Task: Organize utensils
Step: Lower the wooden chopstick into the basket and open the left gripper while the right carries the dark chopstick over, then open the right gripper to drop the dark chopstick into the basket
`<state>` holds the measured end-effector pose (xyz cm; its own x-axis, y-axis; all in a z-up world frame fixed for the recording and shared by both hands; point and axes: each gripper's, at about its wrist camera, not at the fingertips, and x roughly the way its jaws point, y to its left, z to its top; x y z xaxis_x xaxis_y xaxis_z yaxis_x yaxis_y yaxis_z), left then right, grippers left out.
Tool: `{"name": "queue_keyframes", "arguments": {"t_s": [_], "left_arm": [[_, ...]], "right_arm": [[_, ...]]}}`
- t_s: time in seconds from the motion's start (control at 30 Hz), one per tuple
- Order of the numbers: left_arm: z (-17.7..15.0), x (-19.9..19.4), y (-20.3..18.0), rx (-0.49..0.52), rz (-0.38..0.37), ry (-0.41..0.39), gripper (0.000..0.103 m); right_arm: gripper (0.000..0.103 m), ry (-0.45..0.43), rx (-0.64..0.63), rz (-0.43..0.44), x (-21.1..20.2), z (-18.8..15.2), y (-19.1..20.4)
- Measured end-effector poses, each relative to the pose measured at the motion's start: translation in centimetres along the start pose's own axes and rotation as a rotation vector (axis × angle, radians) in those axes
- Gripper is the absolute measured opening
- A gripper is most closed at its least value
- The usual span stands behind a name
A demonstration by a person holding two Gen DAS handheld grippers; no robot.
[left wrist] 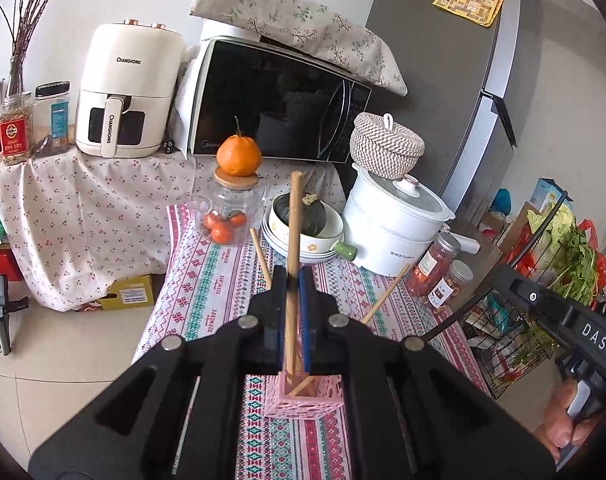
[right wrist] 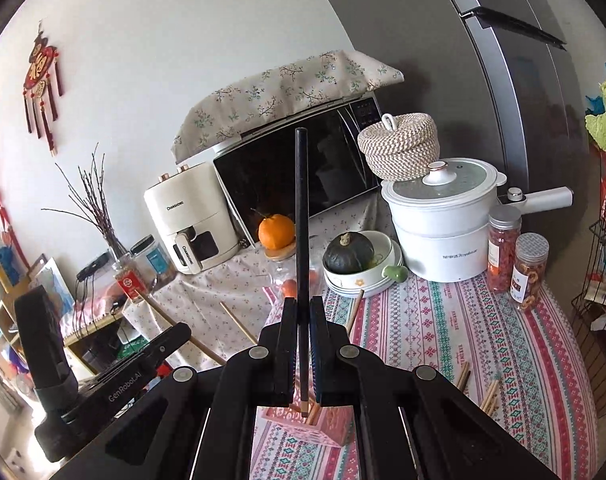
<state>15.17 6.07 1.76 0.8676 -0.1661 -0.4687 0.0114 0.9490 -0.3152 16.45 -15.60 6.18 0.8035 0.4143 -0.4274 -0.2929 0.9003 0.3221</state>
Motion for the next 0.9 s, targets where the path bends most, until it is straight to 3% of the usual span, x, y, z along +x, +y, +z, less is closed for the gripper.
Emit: {"name": "queue_keyframes", "arguments": {"t_s": [0.2,0.57,0.67,0.73,0.9], "left_arm": [[-0.6,2.2,0.0,0.001,0.009,0.074,0.007],[-0.6,3.7,0.2,0.003,0.007,0.109,0.007],[-0.5,3.6,0.3,-0.003,0.007,0.103,0.020],[-0.3,3.3,0.3,-0.006,0.002,0.089,0.034],[-0.1,2.8,0.2,-0.009,-0.005,0.091,0.040]], "right_arm": [[0.006,0.077,0.016,-0.018,3.7,-1.3,-0.7],[0.006,0.205,0.043,-0.035,7.8,-3.6,-1.8],[0.009,0.225,0.047,-0.032,8.3,-3.9,-1.9],[0.011,0.231,0.049,-0.032,8.3,-3.9,-2.0],[0.019,0.218,0.052,-0.032,7.7,-3.5,-2.1]]}}
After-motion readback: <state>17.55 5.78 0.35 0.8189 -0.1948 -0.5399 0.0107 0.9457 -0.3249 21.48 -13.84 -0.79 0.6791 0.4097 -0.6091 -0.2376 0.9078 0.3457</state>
